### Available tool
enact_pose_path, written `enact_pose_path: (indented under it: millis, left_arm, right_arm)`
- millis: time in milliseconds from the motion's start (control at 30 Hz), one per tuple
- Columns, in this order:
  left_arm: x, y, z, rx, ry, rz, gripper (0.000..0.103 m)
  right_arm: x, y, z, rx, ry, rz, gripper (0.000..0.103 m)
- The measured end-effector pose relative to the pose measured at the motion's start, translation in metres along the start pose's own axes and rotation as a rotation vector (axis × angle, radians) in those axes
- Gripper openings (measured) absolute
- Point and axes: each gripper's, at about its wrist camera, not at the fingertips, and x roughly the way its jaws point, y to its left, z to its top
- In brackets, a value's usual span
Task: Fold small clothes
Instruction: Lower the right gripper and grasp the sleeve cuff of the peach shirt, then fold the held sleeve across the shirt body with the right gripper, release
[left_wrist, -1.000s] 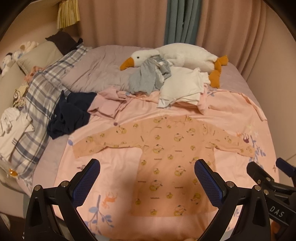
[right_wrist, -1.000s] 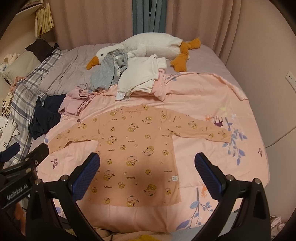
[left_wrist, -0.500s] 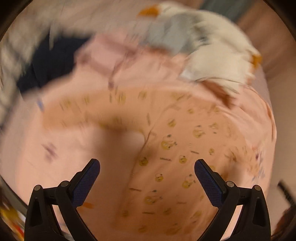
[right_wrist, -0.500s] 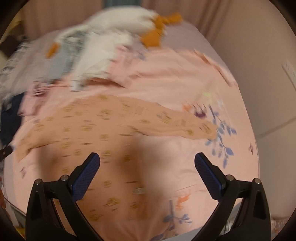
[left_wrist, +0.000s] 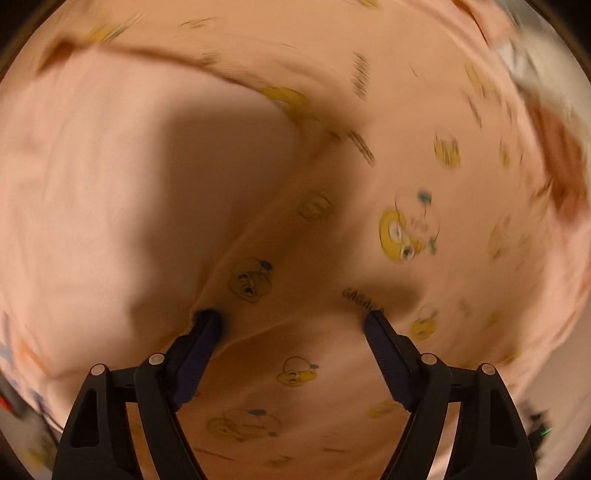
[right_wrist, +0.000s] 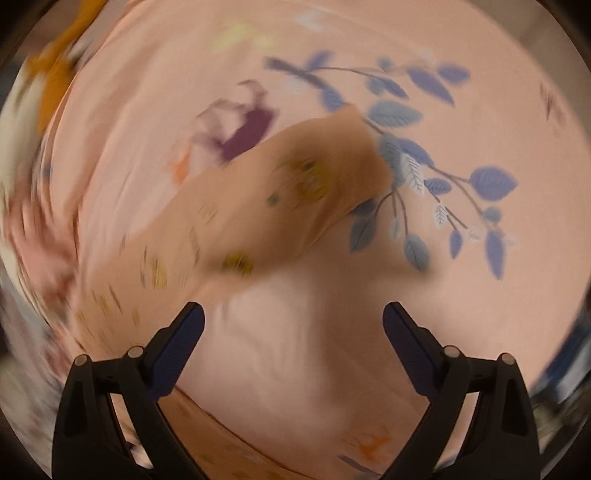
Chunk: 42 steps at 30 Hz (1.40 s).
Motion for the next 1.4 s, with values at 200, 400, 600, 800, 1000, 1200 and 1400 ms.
enact_pose_path:
  millis: [200, 400, 600, 800, 1000, 1200, 1400]
  left_arm:
    - [-0.023, -0.033, -0.023, 0.108, -0.100, 0.164, 0.062]
    - [-0.046, -0.051, -0.031, 0.141, -0.155, 0.224, 0.058]
    - [-0.061, -0.056, -0.036, 0.120, -0.161, 0.232, 0.062]
    - [-0.079, -0.062, -0.044, 0.163, -0.190, 0.233, 0.068]
    - [-0.086, -0.064, -0.052, 0.192, -0.204, 0.218, 0.068]
    - [-0.093, -0.060, -0.065, 0.308, -0.210, 0.193, 0.068]
    - [-0.109, -0.060, -0.088, 0.409, -0.229, 0.245, 0.062]
  right_arm:
    - [0.019, -0.047, 0.023, 0.300, -0.024, 0.148, 0.092]
    - [0.017, -0.041, 0.019, 0.315, -0.071, 0.160, 0.081]
    - [0.009, -0.005, 0.018, 0.254, -0.076, 0.006, 0.048]
    - [-0.010, 0.053, 0.017, 0.151, -0.100, -0.020, 0.008]
    - [-0.061, 0.126, -0.005, 0.074, -0.150, 0.099, 0.007]
    - [-0.111, 0.202, -0.041, -0.112, -0.169, 0.159, 0.007]
    - [-0.132, 0.264, -0.116, -0.338, -0.172, 0.296, 0.007]
